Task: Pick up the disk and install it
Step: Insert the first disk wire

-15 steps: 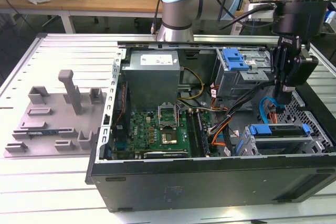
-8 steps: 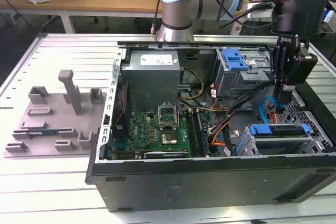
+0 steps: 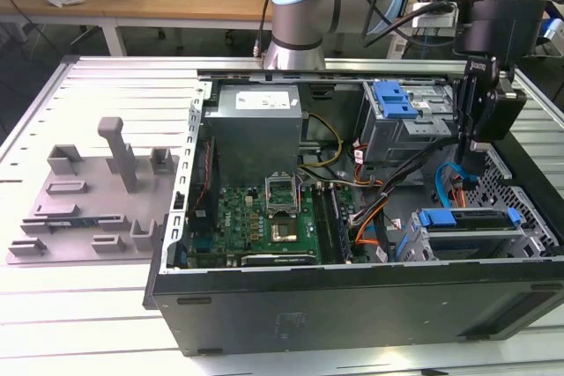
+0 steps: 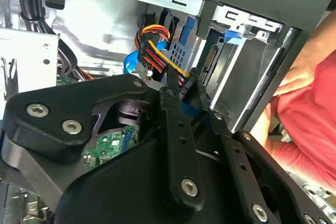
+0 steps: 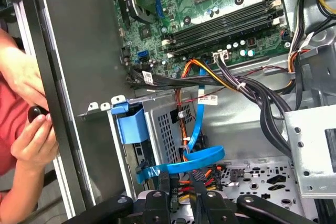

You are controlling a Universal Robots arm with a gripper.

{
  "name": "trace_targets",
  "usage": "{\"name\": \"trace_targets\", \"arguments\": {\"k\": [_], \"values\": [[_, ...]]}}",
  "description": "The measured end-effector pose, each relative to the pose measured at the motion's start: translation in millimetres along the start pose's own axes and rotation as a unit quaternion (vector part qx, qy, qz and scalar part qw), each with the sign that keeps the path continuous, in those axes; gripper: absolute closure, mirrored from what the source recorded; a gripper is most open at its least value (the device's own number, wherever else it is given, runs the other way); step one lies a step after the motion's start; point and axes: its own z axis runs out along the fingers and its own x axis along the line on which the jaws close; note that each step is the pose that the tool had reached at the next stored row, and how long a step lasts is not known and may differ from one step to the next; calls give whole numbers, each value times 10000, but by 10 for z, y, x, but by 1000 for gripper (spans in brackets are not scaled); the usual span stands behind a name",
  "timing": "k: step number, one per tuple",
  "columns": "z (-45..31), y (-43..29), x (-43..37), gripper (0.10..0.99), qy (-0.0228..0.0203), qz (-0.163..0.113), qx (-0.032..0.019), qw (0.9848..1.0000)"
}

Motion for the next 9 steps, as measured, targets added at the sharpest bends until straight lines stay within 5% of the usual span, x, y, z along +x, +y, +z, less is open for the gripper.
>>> {"name": "trace_targets", "arguments": {"k": [2,9], "values": [[1,1,-4,796,-7,-135,68,9999],[7,-17,-11,796,0,-144,74,9999]]}}
